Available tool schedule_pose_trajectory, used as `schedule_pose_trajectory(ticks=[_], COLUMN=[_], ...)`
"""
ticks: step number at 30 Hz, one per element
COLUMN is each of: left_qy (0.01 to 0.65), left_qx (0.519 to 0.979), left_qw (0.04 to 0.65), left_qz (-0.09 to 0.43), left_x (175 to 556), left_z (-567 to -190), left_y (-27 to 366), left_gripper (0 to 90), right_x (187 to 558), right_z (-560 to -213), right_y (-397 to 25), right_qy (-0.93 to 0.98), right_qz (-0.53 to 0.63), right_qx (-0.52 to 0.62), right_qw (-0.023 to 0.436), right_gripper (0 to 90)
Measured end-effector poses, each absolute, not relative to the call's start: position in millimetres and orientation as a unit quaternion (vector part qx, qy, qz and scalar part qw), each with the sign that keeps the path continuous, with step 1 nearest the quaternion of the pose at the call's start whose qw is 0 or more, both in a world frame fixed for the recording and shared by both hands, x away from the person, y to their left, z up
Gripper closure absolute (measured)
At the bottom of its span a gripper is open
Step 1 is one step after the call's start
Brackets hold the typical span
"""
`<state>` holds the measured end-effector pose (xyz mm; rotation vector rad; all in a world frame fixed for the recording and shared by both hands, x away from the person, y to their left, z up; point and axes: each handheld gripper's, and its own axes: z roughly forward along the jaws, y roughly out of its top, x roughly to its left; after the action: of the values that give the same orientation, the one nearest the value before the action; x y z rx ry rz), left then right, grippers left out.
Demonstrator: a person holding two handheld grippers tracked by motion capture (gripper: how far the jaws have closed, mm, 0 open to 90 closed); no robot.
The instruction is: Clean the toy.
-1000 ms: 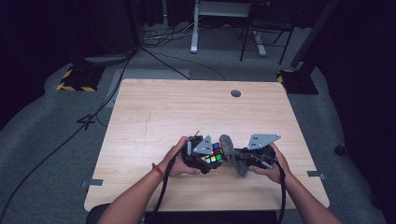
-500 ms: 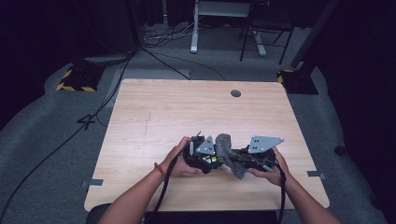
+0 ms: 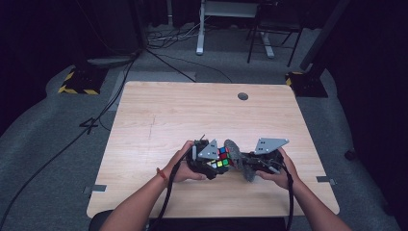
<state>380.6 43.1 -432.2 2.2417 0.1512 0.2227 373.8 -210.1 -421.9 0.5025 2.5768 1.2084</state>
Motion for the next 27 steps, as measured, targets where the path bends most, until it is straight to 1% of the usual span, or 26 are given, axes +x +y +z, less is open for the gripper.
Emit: schedule_pose_trajectory(ticks=[5,12,14,18,20,22,27], left_qy=[0.07,0.07,0.068,0.055,0.048,0.049,0.056], left_qx=[0.899,0.912,0.911,0.907,0.904,0.9,0.891], left_qw=[0.423,0.396,0.4,0.412,0.419,0.426,0.443], left_qz=[0.095,0.083,0.072,0.068,0.075,0.076,0.086], left_x=[383.5,382.3,381.2,376.3,373.7,371.5,373.2], left_z=[-434.3,-448.1,-451.1,-447.5,-443.9,-438.7,-429.8], left_y=[44.0,31.1,28.4,26.4,27.3,30.7,40.4], left_gripper=[33.8,33.8,33.8,33.8,33.8,33.8,33.8], right_x=[368.1,358.6,357.0,363.6,368.6,372.7,376.7], right_z=[-417.8,-408.5,-407.3,-409.3,-411.1,-414.7,-424.4], right_y=[-208.8,-200.7,-199.5,-203.8,-207.1,-209.3,-212.9], right_qy=[0.882,0.873,0.872,0.87,0.867,0.87,0.879], right_qz=[0.427,0.45,0.452,0.448,0.45,0.438,0.419], right_qx=[0.157,0.132,0.129,0.146,0.157,0.167,0.176], right_qw=[0.127,0.131,0.137,0.148,0.144,0.152,0.141], right_gripper=[79.1,79.1,79.1,79.2,79.2,79.2,79.3])
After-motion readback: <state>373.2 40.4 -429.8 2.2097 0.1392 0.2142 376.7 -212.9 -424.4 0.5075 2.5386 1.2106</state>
